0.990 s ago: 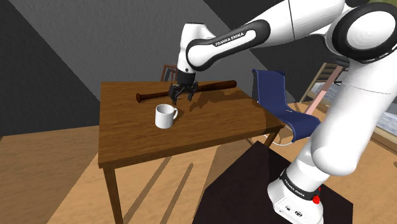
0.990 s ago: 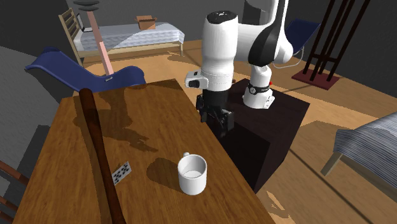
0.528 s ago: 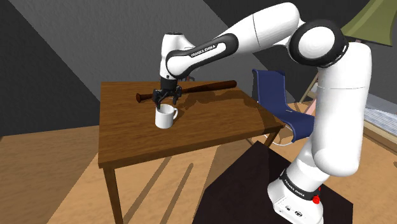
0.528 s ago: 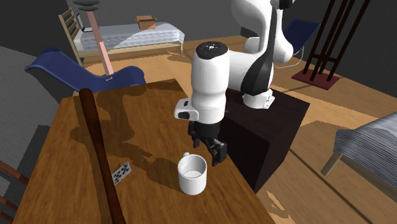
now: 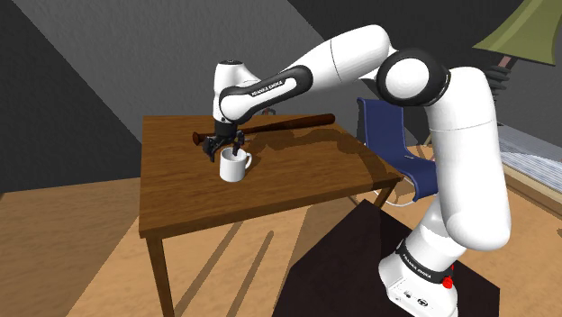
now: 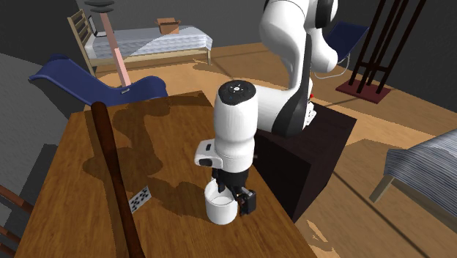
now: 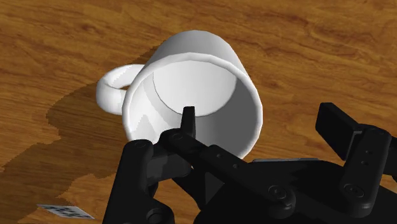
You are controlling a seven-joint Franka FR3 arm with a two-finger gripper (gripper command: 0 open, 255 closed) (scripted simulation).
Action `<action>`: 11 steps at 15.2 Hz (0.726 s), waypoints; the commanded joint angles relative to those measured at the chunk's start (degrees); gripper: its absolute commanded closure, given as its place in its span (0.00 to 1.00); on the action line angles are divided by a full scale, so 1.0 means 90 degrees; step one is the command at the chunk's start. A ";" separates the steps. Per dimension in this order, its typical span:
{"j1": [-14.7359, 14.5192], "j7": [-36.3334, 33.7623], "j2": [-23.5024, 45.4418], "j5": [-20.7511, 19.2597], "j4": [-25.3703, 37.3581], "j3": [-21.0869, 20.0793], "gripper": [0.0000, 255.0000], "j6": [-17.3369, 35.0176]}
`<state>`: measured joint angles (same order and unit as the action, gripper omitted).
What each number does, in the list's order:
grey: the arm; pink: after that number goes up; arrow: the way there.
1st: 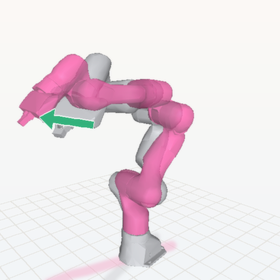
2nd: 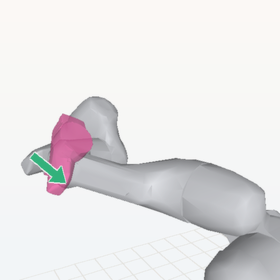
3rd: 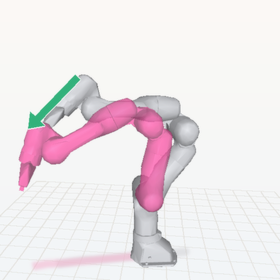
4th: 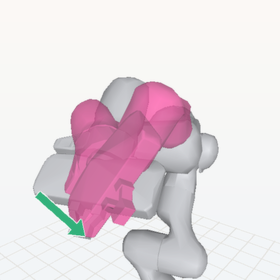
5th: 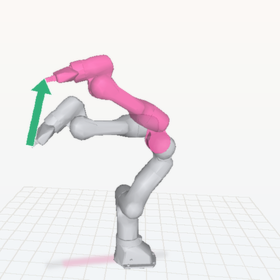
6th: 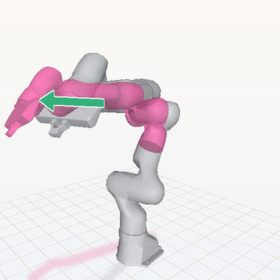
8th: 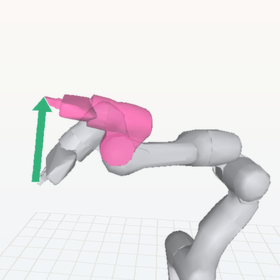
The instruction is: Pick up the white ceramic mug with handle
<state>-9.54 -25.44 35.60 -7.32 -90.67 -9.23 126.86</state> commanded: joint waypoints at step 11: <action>-0.0017 -0.0021 0.0192 -0.0035 -0.0013 0.0025 1.00 0.0207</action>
<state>-9.69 -25.63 37.32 -7.63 -90.77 -9.01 128.72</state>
